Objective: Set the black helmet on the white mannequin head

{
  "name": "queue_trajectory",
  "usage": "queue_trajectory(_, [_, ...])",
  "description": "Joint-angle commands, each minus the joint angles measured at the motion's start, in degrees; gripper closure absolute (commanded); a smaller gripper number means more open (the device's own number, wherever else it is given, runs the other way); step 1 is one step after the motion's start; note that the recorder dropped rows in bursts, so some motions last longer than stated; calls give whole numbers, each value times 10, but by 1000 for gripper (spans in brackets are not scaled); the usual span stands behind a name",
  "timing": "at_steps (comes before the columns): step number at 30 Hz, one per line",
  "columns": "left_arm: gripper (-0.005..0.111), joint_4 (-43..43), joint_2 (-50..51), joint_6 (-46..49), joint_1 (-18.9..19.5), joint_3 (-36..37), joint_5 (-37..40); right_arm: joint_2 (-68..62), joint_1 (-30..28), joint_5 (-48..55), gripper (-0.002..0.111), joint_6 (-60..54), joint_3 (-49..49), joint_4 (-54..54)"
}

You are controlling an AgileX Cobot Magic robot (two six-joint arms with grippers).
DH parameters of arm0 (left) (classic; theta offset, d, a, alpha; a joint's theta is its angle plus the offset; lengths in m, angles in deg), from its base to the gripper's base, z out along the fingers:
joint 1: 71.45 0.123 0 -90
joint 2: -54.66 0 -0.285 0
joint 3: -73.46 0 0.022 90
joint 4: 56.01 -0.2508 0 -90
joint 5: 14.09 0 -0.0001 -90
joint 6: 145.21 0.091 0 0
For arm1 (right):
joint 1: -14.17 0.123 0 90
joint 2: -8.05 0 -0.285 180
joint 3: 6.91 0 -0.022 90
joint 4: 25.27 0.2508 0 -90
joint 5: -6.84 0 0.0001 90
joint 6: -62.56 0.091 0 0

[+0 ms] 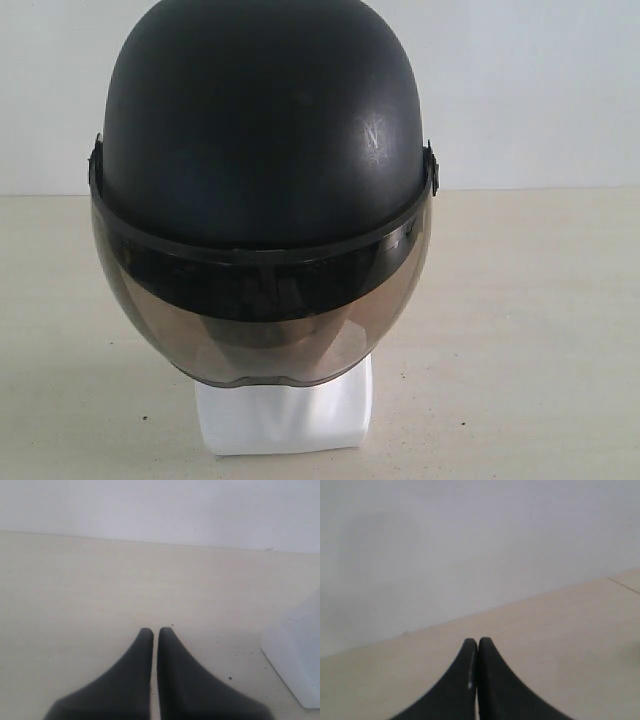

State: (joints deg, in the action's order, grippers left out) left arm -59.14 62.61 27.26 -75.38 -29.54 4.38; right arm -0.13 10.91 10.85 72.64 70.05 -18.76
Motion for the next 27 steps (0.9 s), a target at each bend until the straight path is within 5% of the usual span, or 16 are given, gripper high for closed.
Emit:
queue_trajectory(1, [102,3,-2,2,2,2,-1,4,-2,58,109,45,3,-72])
queue_trajectory(8, [102,3,-2,2,2,2,-1,4,-2,175,109,88,3,-97])
queue_trajectory(17, [102,3,-2,2,2,2,0,4,-2,178,109,70,3,-98])
queue_trajectory(27, [102,3,-2,2,2,2,-1,4,-2,33,109,-73,3,-101])
